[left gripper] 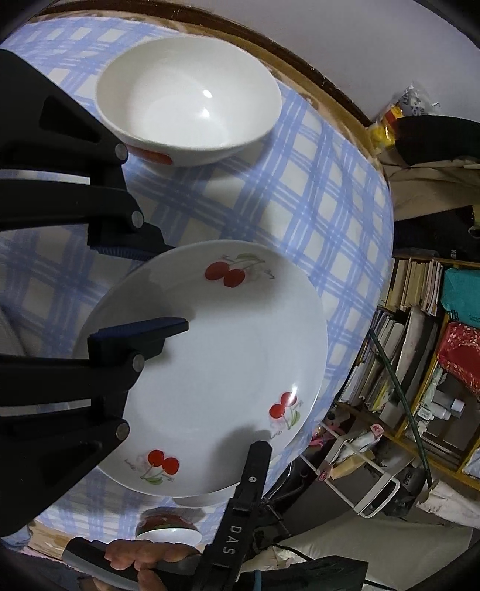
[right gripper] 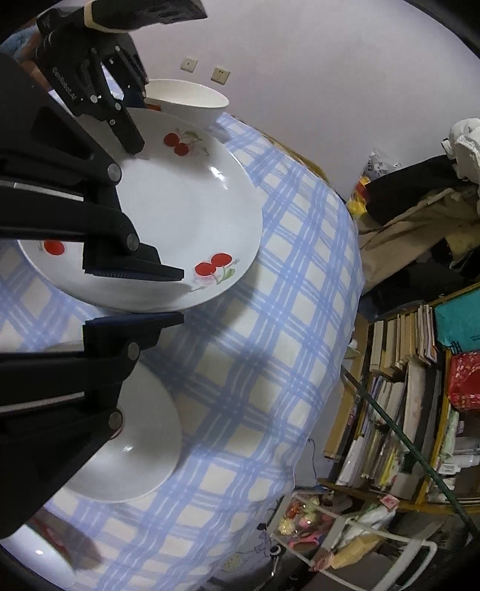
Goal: Organize plates and bowls
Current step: 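Lift the held cherry plate with both tools and carry it toward the stack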
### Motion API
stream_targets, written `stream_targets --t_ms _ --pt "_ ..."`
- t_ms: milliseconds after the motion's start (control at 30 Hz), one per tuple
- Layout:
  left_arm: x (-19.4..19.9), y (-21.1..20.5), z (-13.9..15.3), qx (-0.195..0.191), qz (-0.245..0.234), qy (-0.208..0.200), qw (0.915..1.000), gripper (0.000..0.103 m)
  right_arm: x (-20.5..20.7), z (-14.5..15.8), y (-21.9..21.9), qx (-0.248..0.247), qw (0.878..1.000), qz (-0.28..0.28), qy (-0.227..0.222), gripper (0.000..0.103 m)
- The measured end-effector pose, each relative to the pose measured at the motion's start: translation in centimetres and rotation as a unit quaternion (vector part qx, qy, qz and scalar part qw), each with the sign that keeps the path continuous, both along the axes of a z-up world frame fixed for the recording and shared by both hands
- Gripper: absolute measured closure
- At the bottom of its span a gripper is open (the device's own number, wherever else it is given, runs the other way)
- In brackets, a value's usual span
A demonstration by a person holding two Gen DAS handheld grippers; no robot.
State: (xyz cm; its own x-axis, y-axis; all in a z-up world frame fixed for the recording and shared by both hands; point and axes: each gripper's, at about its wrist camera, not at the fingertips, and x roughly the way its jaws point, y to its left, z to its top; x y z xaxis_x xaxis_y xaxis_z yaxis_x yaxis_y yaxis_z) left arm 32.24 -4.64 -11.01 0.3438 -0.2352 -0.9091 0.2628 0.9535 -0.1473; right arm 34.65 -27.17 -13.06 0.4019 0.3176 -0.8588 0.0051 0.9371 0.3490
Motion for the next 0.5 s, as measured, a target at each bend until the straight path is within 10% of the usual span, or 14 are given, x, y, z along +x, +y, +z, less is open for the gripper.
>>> stream_targets --t_ms 500 --pt "-7.0 1.8 4.7 0.004 -0.034 -0.005 0.9994 0.074 -9.5 3.0 1.6 -0.011 1.0 0.007 -0.014 0.086"
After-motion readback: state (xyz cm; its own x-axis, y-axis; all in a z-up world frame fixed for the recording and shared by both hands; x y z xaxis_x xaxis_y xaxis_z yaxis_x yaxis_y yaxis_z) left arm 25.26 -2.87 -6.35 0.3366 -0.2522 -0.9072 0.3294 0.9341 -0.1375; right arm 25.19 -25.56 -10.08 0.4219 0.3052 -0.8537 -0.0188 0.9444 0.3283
